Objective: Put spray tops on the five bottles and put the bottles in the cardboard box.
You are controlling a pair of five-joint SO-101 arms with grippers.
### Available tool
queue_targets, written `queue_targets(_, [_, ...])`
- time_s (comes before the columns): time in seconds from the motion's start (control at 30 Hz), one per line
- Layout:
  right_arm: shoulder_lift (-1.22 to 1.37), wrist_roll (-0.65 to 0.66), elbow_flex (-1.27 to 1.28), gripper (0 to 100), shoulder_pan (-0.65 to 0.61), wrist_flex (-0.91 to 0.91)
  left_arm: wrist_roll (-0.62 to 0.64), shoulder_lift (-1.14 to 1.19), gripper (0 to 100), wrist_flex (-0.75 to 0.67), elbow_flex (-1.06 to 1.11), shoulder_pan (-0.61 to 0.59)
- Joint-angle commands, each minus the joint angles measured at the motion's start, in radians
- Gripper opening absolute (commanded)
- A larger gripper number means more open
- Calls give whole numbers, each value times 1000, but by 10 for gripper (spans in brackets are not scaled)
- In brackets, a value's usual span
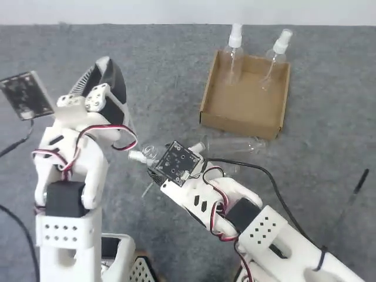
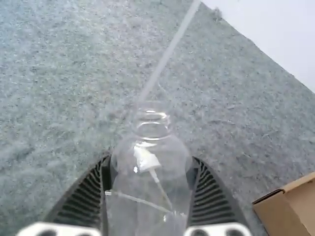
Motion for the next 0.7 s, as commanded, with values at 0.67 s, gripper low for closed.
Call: queue_targets(0.67, [-44, -86, 0, 6, 1, -27, 5, -17, 12, 2, 182, 109])
